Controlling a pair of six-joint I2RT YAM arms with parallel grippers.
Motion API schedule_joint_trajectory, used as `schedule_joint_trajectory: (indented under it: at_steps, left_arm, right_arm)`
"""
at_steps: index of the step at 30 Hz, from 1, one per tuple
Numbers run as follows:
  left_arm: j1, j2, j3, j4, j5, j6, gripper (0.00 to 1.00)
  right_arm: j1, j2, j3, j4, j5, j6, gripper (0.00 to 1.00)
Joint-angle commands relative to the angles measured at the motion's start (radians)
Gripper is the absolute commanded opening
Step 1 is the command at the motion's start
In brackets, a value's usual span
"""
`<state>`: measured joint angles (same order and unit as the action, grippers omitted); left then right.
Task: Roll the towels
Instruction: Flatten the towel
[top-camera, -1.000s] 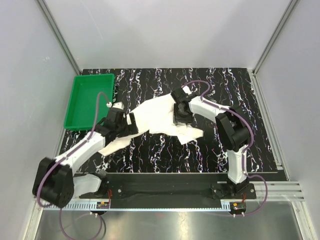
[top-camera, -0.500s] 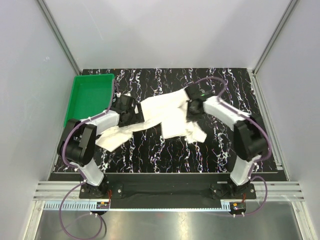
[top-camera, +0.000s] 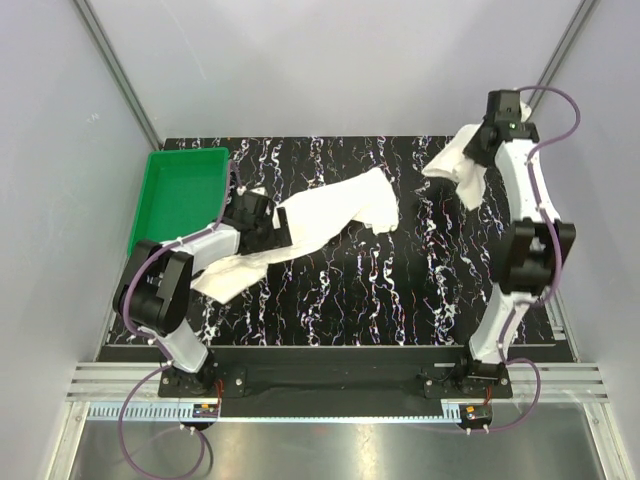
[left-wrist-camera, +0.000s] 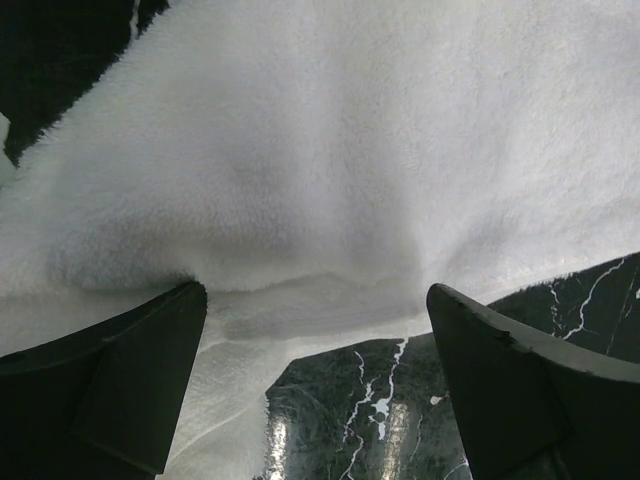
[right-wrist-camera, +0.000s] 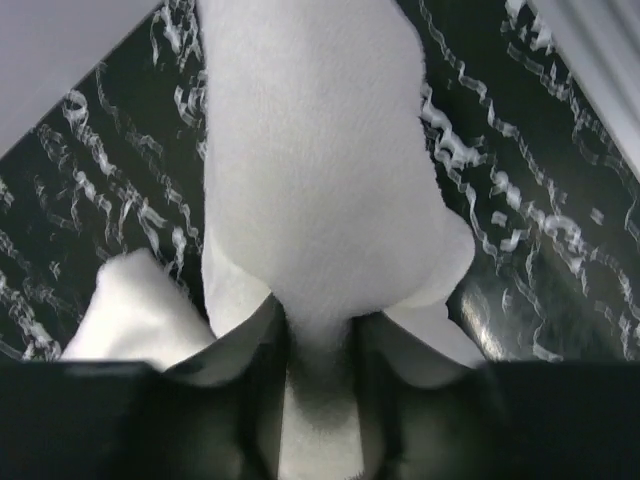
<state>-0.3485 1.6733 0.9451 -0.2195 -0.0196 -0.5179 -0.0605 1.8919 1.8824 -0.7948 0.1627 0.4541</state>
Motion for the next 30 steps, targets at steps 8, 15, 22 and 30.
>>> schedule_joint_trajectory:
  at_steps: [8,15,22,30]
  left_arm:
    - [-0.06,-0.153,-0.049,-0.086,0.023,0.015,0.99]
    - [-0.06,-0.297,0.01,-0.191,0.023,0.033,0.99]
    - [-0.058,-0.431,0.041,-0.336,-0.04,0.073,0.99]
    - [-0.058,-0.604,-0.014,-0.441,-0.066,0.099,0.99]
  right_arm:
    - [-0.044,0.146,0.055,0.042,-0.19,-0.025,0.84]
    - [0.077,-0.128,-0.552,0.4,-0.518,-0.002,0.65]
    - [0.156,-0.073,-0.663,0.454,-0.514,-0.017,0.49]
    - [0.157,0.007,-0.556,0.404,-0.442,-0.067,0.49]
